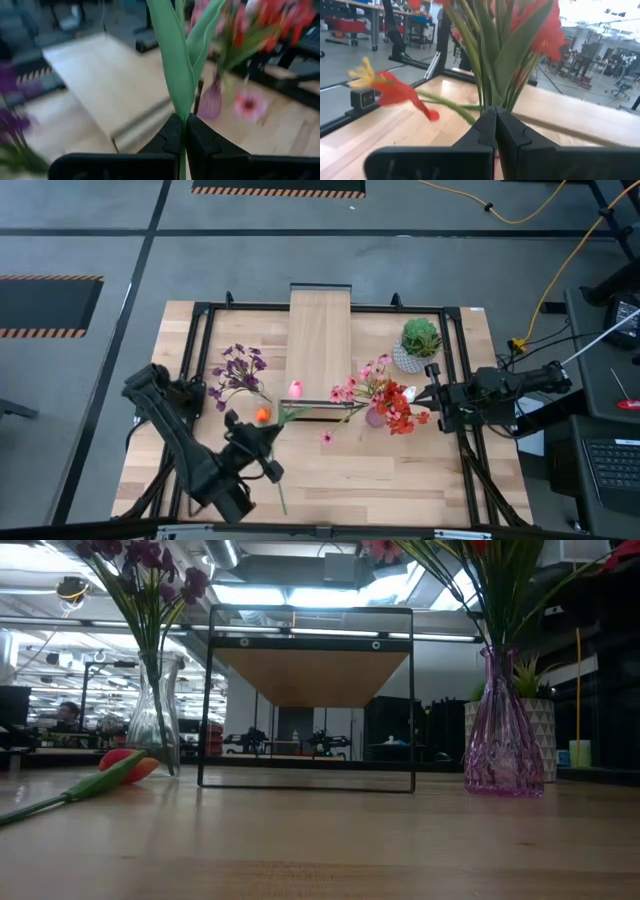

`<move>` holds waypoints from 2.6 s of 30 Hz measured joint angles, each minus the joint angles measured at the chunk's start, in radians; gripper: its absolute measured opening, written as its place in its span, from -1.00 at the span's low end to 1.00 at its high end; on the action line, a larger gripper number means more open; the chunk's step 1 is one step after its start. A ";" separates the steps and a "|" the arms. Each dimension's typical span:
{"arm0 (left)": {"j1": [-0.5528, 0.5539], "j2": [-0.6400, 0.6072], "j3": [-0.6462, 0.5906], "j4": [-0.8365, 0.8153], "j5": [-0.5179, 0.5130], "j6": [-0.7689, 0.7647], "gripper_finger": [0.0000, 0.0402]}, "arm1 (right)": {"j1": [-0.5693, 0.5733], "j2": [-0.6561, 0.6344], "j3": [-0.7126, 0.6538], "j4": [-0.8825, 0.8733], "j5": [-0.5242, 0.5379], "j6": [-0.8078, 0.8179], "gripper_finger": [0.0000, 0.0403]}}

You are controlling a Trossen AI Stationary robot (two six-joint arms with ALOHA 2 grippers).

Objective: Pick and place flowers into a vace then onto a shelf
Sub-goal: Put the pink tulip into the transparent vase

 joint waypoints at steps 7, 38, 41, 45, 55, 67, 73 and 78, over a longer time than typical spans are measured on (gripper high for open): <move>0.042 -0.132 0.000 0.000 -0.185 0.206 -0.98 | -0.002 0.000 -0.069 0.107 0.000 0.002 -0.95; 0.227 -0.276 -0.499 0.000 -0.358 -0.092 -0.98 | -0.002 0.005 -0.068 0.056 0.001 0.060 -0.95; 0.229 -0.303 -0.538 0.000 -0.357 -0.116 -0.98 | -0.002 0.005 -0.068 0.056 0.001 0.060 -0.95; 0.229 -0.338 -0.544 0.000 -0.358 -0.083 -0.98 | -0.002 0.005 -0.068 0.057 0.002 0.060 -0.95; 0.213 -0.365 -0.544 0.000 -0.358 -0.055 -0.98 | -0.002 0.005 -0.068 0.057 0.002 0.058 -0.95; 0.213 -0.395 -0.544 0.000 -0.358 -0.059 -0.98 | -0.002 0.005 -0.068 0.057 0.002 0.059 -0.95; 0.223 -0.394 -0.544 0.000 -0.358 -0.042 -0.98 | -0.002 0.005 -0.068 0.057 0.002 0.057 -0.95; 0.240 -0.394 -0.544 0.000 -0.358 -0.055 -0.98 | -0.001 0.005 -0.068 0.058 0.010 0.056 -0.95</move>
